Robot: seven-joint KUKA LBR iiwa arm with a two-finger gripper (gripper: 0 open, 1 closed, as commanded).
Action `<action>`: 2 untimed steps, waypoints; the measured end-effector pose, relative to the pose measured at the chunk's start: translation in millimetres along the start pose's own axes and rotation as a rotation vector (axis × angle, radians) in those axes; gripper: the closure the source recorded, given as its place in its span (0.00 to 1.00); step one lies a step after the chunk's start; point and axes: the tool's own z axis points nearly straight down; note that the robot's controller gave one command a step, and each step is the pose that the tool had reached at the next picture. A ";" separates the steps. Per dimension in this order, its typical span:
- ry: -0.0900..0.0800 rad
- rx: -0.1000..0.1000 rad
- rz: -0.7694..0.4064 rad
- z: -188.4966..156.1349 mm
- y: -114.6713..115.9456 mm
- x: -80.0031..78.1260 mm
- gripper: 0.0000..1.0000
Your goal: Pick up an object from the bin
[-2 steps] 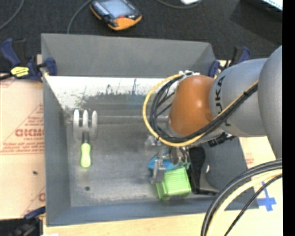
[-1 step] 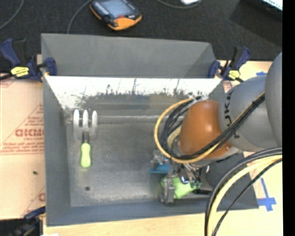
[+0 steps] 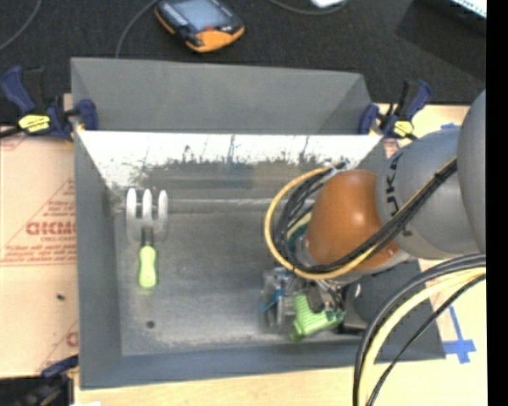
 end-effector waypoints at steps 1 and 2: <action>-0.009 0.002 -0.006 -217.7 -0.1 -23.4 1.00; 0.000 0.002 -0.133 -108.4 19.7 -5.0 1.00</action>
Offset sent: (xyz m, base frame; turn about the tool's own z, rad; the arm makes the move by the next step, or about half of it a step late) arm 0.0225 -0.0006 0.2143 -0.0004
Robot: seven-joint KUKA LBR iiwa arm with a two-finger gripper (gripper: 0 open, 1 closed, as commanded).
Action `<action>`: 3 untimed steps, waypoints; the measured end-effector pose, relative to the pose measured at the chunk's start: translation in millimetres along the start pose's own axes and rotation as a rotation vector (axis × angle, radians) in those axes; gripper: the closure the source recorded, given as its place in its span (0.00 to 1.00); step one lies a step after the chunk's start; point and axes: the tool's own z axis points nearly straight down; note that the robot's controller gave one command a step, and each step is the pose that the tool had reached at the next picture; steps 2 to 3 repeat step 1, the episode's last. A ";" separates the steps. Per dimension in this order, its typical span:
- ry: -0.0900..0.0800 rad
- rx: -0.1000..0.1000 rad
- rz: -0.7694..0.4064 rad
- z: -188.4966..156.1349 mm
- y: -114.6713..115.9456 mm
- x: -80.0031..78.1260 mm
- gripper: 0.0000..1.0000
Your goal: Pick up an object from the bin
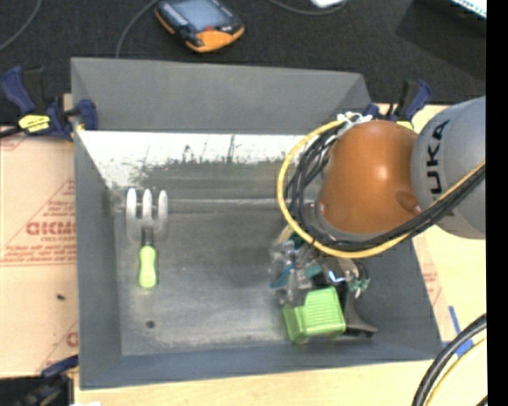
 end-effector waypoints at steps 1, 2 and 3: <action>-0.002 0.005 0.028 -23.7 -80.8 -2.9 1.00; -0.002 0.005 0.028 -23.7 -80.8 -2.9 1.00; -0.002 0.005 0.028 -23.7 -80.8 -2.9 1.00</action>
Offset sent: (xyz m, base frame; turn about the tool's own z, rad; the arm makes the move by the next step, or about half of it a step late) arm 0.0166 -0.0735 0.0241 0.0190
